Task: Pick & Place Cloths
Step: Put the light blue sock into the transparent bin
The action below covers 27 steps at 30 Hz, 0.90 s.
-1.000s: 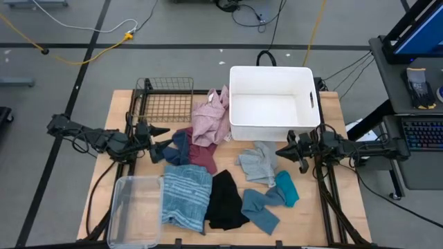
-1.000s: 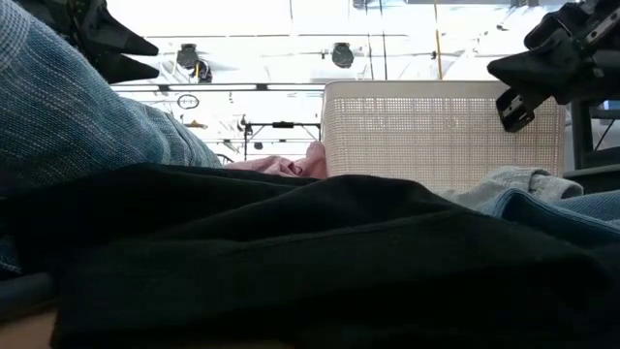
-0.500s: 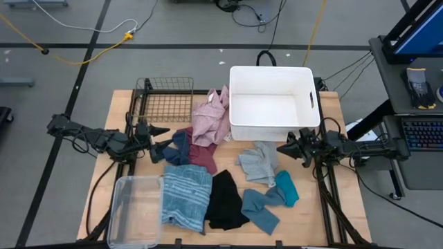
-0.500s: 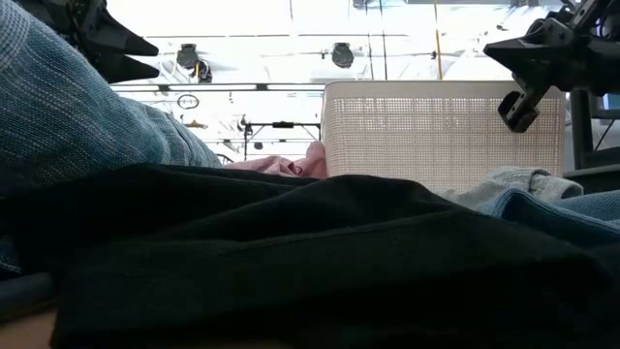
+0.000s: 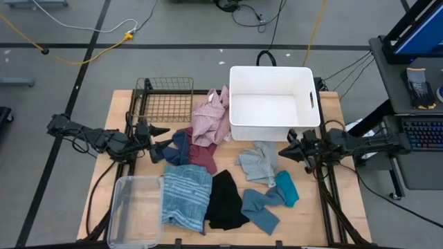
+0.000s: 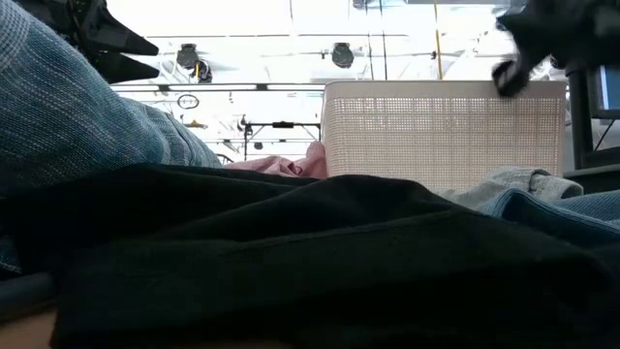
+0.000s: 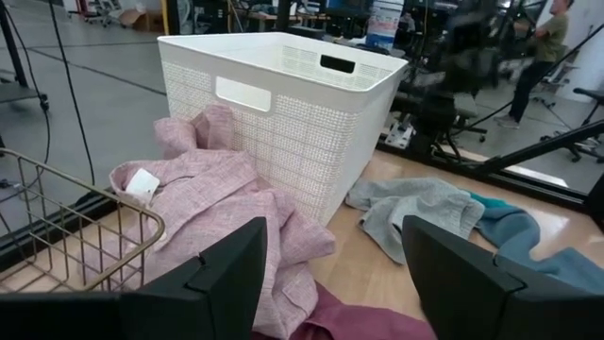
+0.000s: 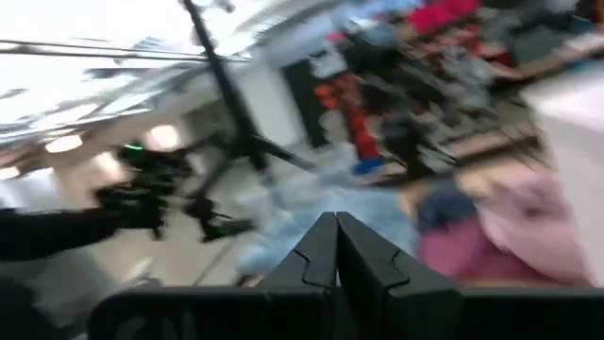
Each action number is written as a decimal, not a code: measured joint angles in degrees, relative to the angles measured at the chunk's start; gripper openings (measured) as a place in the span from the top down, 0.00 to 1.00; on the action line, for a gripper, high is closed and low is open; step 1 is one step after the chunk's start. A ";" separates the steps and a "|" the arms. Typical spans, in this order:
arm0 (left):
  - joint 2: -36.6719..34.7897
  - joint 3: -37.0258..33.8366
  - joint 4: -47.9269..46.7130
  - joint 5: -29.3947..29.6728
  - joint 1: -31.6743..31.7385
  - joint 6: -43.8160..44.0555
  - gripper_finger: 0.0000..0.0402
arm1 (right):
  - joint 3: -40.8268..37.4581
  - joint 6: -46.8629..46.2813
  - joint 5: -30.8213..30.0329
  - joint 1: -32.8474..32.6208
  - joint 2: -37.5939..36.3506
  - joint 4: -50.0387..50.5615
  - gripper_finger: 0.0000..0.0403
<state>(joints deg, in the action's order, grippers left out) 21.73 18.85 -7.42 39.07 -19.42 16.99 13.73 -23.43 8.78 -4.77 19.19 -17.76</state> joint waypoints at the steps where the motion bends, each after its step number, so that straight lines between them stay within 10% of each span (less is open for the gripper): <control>1: 0.00 0.00 0.00 0.00 0.01 0.00 0.38 | 2.31 0.35 0.40 -0.80 1.29 2.87 0.99; 16: 0.00 0.00 -0.09 -0.02 0.00 -0.37 0.38 | 31.46 -3.23 -0.04 -17.70 29.81 52.62 0.99; 27: 0.00 0.00 -0.15 -0.02 0.00 -0.35 0.38 | 36.30 -17.97 -3.85 -23.57 42.81 70.97 0.99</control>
<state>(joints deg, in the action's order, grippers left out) 21.74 18.85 -7.57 39.05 -19.42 16.64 50.03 -41.39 4.93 -28.34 62.00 53.21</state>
